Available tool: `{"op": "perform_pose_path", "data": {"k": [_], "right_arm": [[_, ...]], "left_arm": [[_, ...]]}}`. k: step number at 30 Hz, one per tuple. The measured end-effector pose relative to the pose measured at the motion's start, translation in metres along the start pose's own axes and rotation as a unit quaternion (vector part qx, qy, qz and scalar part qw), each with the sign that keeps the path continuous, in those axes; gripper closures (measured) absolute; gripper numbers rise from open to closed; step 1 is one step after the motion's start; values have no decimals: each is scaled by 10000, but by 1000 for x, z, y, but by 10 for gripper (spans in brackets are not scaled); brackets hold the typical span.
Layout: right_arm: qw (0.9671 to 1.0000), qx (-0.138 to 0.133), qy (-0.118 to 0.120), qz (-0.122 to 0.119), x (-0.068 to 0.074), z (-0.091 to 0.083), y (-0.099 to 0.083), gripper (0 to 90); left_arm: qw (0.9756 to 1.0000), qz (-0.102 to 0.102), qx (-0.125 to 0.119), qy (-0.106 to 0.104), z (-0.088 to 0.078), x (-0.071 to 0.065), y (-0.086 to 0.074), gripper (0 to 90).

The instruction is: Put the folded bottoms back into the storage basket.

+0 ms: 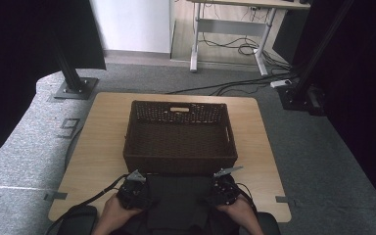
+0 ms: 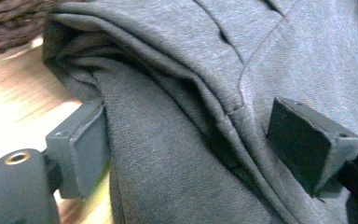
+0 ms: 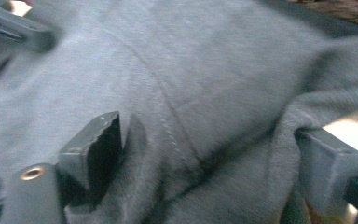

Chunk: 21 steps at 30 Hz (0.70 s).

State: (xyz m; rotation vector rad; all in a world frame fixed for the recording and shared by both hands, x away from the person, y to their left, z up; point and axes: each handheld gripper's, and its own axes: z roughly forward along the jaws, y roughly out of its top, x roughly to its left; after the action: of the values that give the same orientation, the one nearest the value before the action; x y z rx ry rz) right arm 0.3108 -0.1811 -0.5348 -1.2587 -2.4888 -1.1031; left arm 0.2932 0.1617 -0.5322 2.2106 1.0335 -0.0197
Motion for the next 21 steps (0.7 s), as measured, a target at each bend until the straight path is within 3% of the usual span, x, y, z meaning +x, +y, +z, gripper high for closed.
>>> {"op": "perform_pose_path", "data": {"k": [7, 12, 16, 21], "right_arm": [[9995, 69, 322, -2, 2, 7, 6, 232], [9957, -6, 912, 144, 1, 17, 8, 309], [9951, 8, 986, 75, 6, 24, 11, 331], [9938, 7, 1108, 86, 9, 31, 12, 448]], "left_arm": [[9998, 146, 68, -140, 6, -7, 6, 218], [9996, 223, 72, -174, 10, -10, 9, 262], [9993, 182, 15, -314, 13, -9, 11, 319], [9988, 105, -27, -479, 15, -8, 13, 387]]}}
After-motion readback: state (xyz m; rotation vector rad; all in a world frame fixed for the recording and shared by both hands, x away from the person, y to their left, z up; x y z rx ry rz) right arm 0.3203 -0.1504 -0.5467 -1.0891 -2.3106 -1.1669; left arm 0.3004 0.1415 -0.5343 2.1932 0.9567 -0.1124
